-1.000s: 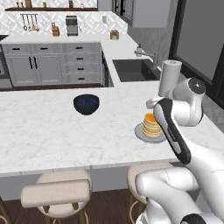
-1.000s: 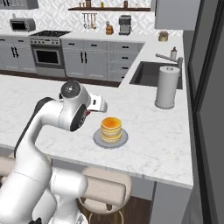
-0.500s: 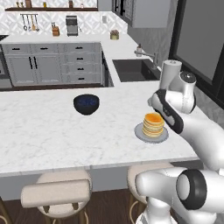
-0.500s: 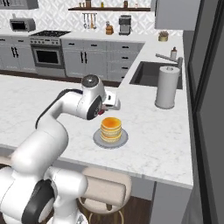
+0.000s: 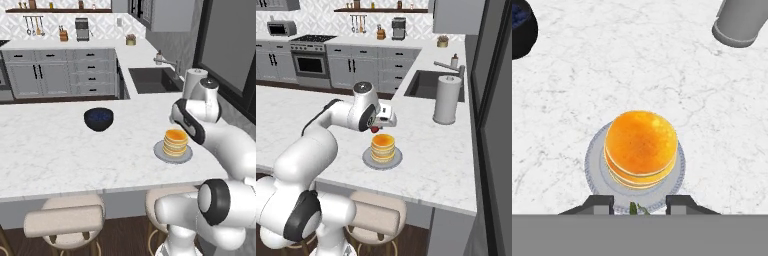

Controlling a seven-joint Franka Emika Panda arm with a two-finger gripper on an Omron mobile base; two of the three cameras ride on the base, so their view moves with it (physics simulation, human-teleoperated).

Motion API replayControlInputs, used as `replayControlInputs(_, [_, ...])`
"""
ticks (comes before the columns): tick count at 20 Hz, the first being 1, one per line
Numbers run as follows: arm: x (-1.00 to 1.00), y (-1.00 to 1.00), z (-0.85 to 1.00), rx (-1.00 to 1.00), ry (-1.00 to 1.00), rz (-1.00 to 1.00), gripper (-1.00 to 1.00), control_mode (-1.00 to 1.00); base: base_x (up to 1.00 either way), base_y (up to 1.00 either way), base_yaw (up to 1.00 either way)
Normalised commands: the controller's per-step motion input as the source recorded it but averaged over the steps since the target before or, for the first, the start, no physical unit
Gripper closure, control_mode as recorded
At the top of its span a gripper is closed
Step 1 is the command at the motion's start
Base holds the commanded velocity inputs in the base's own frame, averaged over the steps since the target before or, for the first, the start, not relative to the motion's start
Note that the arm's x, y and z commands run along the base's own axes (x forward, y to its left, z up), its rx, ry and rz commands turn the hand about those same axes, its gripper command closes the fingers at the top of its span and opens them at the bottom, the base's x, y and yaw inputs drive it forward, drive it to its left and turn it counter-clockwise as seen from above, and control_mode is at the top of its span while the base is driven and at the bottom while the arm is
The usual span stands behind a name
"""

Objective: Take the strawberry from the fridge and place it on top of the pancake, located on the dining counter.

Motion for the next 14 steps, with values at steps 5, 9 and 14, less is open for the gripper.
replayControlInputs(5, [0.20,0.00,-0.41,-0.01,0.01,0.00,1.00,-1.00,0.00,0.00,0.00])
replayControlInputs(9, [0.36,0.00,-0.31,0.00,0.00,0.00,1.00,-1.00,0.00,0.00,0.00])
replayControlInputs(14, [0.34,0.00,-0.15,0.00,0.00,0.00,1.00,-1.00,0.00,0.00,0.00])
